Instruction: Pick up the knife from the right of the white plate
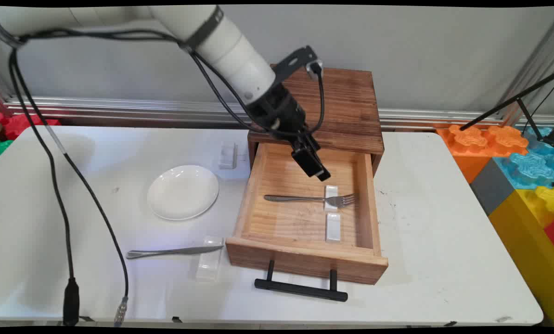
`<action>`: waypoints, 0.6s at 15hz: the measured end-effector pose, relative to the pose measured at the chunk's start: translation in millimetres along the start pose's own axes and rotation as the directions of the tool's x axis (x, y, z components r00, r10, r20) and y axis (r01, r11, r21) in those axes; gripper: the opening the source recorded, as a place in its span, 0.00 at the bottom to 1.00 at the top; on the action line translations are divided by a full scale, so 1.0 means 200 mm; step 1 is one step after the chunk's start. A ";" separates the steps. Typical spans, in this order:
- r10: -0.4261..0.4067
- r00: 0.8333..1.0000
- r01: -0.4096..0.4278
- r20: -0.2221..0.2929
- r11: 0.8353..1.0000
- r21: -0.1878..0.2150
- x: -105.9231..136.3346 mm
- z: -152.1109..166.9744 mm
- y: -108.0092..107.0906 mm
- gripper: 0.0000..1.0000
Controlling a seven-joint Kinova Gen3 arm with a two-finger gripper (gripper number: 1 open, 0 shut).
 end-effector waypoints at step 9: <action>-0.095 0.989 0.095 0.110 0.995 0.011 0.01 -0.46 0.23 1.00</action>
